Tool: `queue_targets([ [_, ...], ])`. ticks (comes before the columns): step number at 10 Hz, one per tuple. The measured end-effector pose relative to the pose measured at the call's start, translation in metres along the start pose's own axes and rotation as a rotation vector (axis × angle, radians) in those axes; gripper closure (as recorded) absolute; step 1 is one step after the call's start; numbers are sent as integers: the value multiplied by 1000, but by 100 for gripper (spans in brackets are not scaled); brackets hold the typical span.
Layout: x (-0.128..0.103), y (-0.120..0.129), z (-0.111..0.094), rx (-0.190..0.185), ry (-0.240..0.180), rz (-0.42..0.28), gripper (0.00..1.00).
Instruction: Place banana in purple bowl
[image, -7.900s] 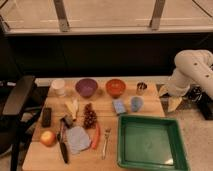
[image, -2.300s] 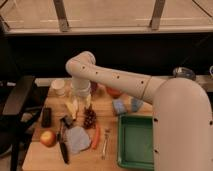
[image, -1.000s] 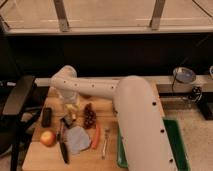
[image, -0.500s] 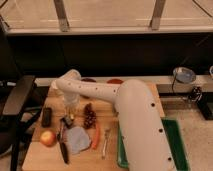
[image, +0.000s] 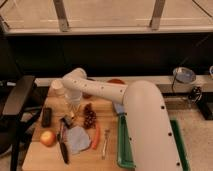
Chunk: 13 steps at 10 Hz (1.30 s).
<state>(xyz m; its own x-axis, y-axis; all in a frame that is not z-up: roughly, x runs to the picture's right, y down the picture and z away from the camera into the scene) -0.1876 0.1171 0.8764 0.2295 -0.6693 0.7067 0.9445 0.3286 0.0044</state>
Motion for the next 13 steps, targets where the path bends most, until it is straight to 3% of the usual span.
queue_targets([
  [4, 32, 5, -90, 96, 59, 97, 100],
  [6, 61, 16, -114, 134, 85, 164, 100],
  [8, 94, 31, -124, 246, 85, 237, 100],
  [10, 108, 28, -125, 278, 81, 252, 100],
  [13, 117, 18, -115, 294, 60, 240, 99],
])
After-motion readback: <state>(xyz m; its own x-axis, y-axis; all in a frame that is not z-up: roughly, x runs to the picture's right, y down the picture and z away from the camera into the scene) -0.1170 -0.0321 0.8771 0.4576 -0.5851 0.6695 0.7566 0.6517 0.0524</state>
